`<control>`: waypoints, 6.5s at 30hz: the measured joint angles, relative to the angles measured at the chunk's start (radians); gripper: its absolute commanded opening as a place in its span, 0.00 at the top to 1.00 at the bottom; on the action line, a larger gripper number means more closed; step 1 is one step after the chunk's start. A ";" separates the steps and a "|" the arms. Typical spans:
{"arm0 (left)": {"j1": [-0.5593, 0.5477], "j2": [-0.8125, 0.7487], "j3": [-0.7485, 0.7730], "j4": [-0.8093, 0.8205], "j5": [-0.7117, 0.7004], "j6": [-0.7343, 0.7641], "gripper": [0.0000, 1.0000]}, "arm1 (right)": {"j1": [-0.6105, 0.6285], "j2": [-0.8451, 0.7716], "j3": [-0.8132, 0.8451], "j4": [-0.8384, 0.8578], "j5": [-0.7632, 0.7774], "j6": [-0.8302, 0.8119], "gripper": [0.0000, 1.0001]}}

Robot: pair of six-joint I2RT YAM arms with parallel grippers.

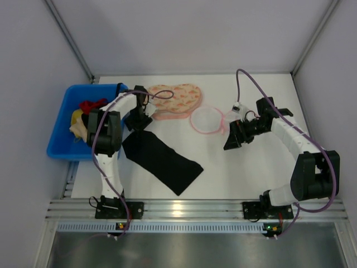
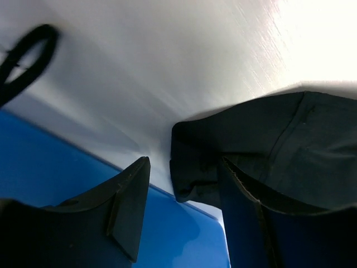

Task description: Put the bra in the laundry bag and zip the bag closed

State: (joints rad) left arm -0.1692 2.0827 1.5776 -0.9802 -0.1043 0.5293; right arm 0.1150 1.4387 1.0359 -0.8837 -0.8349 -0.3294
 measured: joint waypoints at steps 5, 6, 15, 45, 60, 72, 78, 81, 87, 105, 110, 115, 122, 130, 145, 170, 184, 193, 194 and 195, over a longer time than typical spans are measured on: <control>0.000 0.021 -0.002 -0.017 0.020 0.008 0.53 | 0.000 0.000 0.000 0.000 0.001 0.000 0.05; -0.001 0.021 -0.002 -0.019 0.027 0.010 0.65 | 0.000 0.000 0.000 -0.001 0.002 0.000 0.05; -0.037 0.000 -0.026 -0.042 0.139 -0.021 1.00 | 0.000 0.000 0.000 -0.001 0.003 0.000 0.07; -0.142 -0.330 0.749 0.056 -0.200 -0.115 1.00 | 0.000 -0.032 0.060 -0.002 -0.016 0.039 0.07; -0.188 -0.483 0.626 0.232 -0.201 -0.116 1.00 | 0.000 -0.032 0.061 0.009 -0.027 0.047 0.07; -0.191 -0.188 0.790 0.450 -0.253 -0.076 1.00 | 0.000 0.005 0.061 0.031 -0.027 0.056 0.07; -0.195 -0.128 0.842 0.545 -0.301 -0.002 1.00 | 0.000 0.021 0.061 0.031 -0.027 0.061 0.07; -0.198 -0.153 0.847 0.593 -0.310 0.023 1.00 | 0.000 0.021 0.060 0.032 -0.028 0.061 0.07; -0.235 -0.437 0.489 0.660 -0.301 0.023 1.00 | 0.000 0.017 0.057 0.036 -0.028 0.064 0.07; -0.452 -0.818 -0.603 0.234 0.229 -0.271 1.00 | 0.000 -0.032 -0.021 0.042 -0.031 0.041 0.07; -0.556 -0.821 -0.607 0.193 0.455 -0.294 1.00 | 0.000 -0.032 -0.035 0.038 -0.030 0.040 0.07; -0.650 -0.764 -0.584 0.173 0.566 -0.307 1.00 | 0.000 -0.032 -0.035 0.035 -0.027 0.029 0.07; -0.686 -0.521 -0.383 0.147 0.612 -0.293 1.00 | 0.000 -0.032 -0.048 0.021 -0.023 0.011 0.07; -0.539 -0.365 -0.320 0.143 0.534 -0.158 0.94 | 0.000 -0.031 -0.049 0.015 -0.023 -0.003 0.07; -0.298 -0.313 -0.192 0.168 0.485 -0.214 0.48 | 0.006 -0.011 -0.063 0.041 -0.054 0.039 0.09; -0.079 0.114 0.256 0.248 0.076 -0.407 0.50 | 0.034 0.030 -0.067 0.071 -0.048 0.030 0.10; -0.068 0.170 0.248 0.263 0.098 -0.471 0.96 | 0.032 0.030 -0.067 0.042 -0.029 0.006 0.10; -0.061 0.050 0.096 0.301 0.195 -0.455 1.00 | 0.032 0.026 -0.066 0.021 -0.021 -0.003 0.11; -0.061 0.011 0.061 0.305 0.201 -0.445 1.00 | 0.032 0.026 -0.066 0.021 -0.020 -0.003 0.11; -0.062 -0.024 0.037 0.305 0.206 -0.437 1.00 | 0.032 0.026 -0.065 0.020 -0.020 -0.003 0.11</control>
State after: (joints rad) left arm -0.2310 2.0590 1.6150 -0.6750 0.1017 0.0925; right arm 0.1474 1.4647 0.9707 -0.8635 -0.8551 -0.3321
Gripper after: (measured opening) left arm 0.012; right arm 0.898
